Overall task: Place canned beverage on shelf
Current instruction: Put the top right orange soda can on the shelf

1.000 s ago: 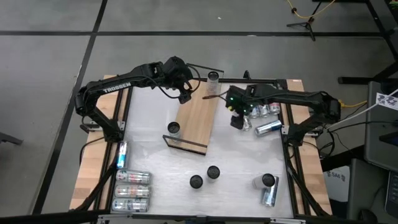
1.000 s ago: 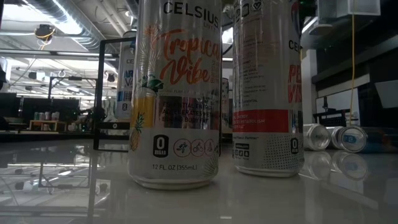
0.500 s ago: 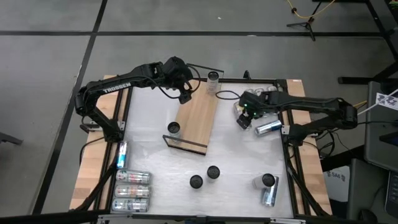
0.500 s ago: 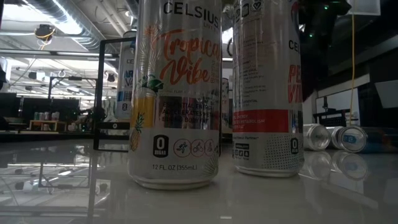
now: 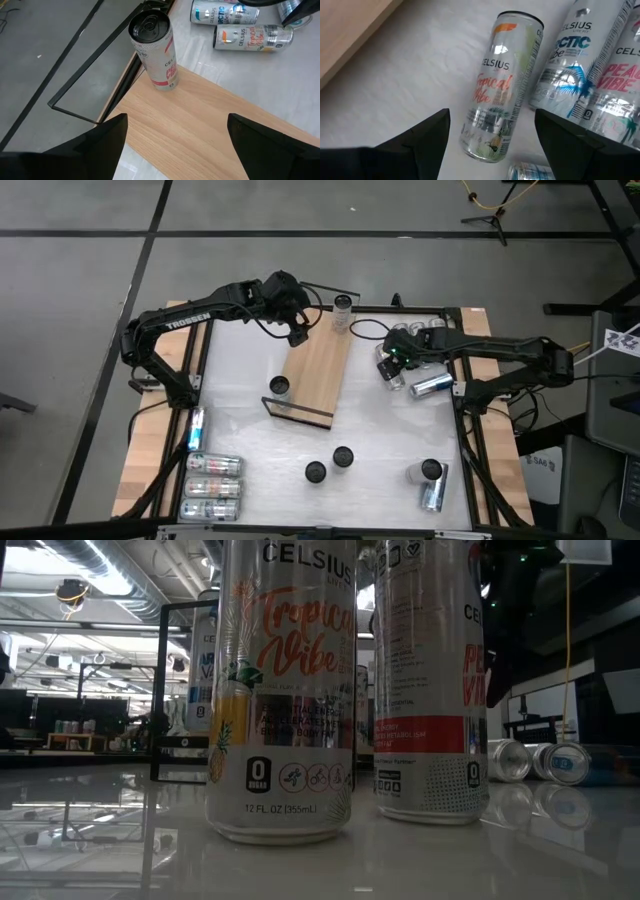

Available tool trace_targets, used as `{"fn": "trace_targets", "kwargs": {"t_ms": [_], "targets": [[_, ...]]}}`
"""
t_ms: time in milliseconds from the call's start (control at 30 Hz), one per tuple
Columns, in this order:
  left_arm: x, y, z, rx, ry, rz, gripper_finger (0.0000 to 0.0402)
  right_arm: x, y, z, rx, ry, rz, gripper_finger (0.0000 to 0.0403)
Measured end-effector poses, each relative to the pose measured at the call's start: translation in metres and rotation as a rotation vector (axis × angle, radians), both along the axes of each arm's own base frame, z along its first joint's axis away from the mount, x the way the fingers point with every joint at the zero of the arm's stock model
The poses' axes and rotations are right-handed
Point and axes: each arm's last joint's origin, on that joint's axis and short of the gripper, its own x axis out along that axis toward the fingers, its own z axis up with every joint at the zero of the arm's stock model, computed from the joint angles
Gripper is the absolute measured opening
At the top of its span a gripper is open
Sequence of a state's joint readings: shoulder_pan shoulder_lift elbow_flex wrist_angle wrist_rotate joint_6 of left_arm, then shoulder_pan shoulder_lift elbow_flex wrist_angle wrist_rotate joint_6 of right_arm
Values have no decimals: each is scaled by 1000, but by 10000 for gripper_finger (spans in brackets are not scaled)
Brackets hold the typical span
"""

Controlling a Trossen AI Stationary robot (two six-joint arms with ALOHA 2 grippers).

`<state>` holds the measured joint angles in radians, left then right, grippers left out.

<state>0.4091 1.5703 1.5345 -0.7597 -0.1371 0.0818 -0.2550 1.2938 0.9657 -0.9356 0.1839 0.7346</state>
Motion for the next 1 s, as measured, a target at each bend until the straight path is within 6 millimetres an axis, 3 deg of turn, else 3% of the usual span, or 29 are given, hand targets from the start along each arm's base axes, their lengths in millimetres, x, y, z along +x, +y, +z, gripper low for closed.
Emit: {"fn": "trace_targets", "kwargs": {"t_ms": [500, 1000], "targets": [[0, 0, 0, 0, 0, 0, 336, -4, 2, -45, 40, -50, -35, 287], [1, 0, 1, 4, -10, 0, 336, 3, 0, -70, 66, 13, -57, 287]]}}
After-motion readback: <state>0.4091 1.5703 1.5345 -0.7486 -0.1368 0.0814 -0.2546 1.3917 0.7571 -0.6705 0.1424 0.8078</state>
